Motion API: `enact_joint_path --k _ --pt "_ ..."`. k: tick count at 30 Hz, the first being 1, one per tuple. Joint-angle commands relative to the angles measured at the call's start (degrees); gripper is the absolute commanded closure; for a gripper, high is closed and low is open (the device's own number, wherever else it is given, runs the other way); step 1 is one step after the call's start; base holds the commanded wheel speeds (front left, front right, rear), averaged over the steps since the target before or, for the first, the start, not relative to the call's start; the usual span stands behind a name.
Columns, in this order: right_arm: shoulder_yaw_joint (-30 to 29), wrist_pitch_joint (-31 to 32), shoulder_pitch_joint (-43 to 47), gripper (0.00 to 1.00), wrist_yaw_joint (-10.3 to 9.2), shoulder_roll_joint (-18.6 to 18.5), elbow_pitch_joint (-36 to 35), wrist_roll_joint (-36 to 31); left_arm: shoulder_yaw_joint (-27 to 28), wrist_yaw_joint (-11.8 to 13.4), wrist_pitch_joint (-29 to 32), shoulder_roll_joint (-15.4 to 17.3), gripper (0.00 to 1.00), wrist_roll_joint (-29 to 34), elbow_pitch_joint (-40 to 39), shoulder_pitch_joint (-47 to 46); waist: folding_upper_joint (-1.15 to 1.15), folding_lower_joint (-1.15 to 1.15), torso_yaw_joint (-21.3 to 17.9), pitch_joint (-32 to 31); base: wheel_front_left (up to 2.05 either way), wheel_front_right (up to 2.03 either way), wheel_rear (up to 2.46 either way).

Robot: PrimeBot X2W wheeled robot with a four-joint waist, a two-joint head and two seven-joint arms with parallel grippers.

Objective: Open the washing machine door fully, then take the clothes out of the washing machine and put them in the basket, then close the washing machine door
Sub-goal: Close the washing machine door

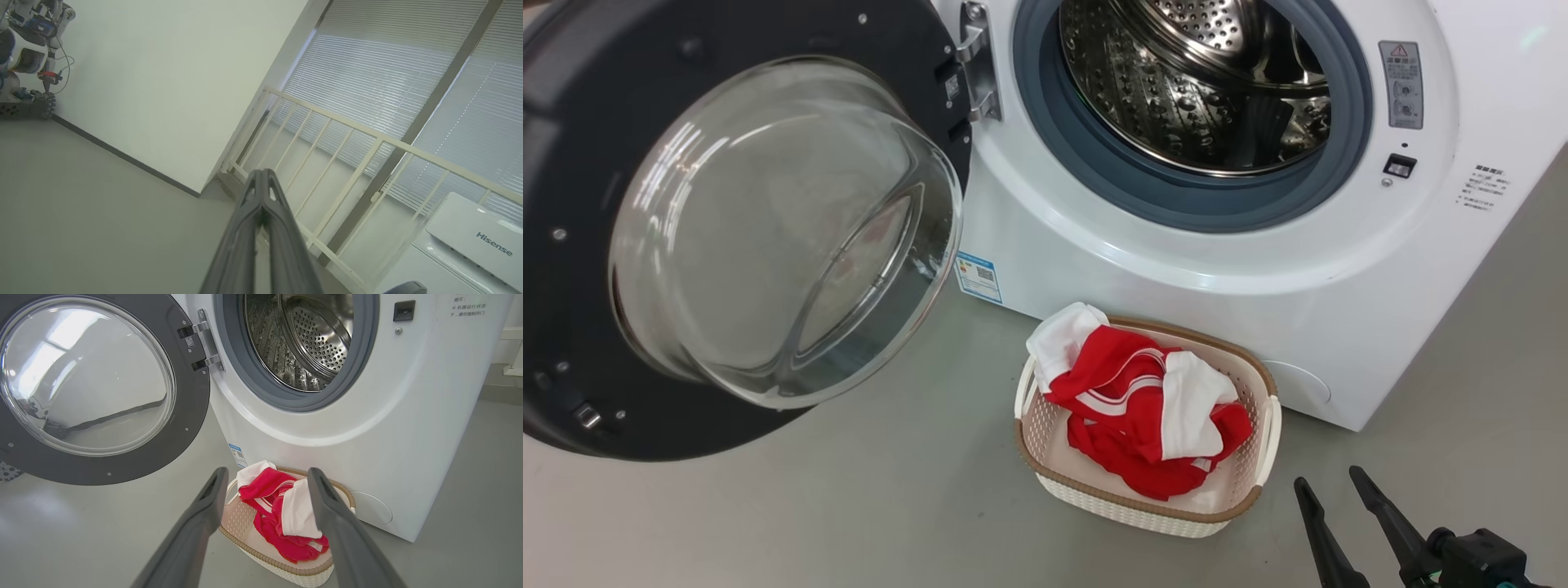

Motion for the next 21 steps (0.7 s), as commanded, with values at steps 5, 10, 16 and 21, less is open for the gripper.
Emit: enact_joint_path --k 5,10,16,21 --pt "1.06 -0.37 -1.99 0.0 0.01 -1.26 -1.68 -0.9 0.41 -0.19 9.34 5.9 1.0 -2.61 6.93 -4.61 0.0 0.0 -0.68 1.08 0.0 0.0 0.0" --pt "0.88 -0.37 -2.21 0.0 0.01 -1.21 -1.82 -0.85 -0.41 -0.27 18.29 8.15 1.0 -4.09 12.55 -6.33 0.0 0.0 -0.84 1.63 0.0 0.0 0.0" --pt "0.81 -0.37 -2.25 0.0 0.01 -0.8 -1.82 -0.92 -3.43 -0.36 31.27 8.28 1.0 -5.04 15.61 -5.84 0.0 0.0 -0.72 1.59 0.0 0.0 0.0" --pt "0.9 -0.37 -2.38 0.0 0.01 -0.67 -1.81 -0.9 -5.87 -0.38 39.58 7.27 1.0 -8.26 12.05 -3.81 0.0 0.0 -0.54 1.45 0.0 0.0 0.0"
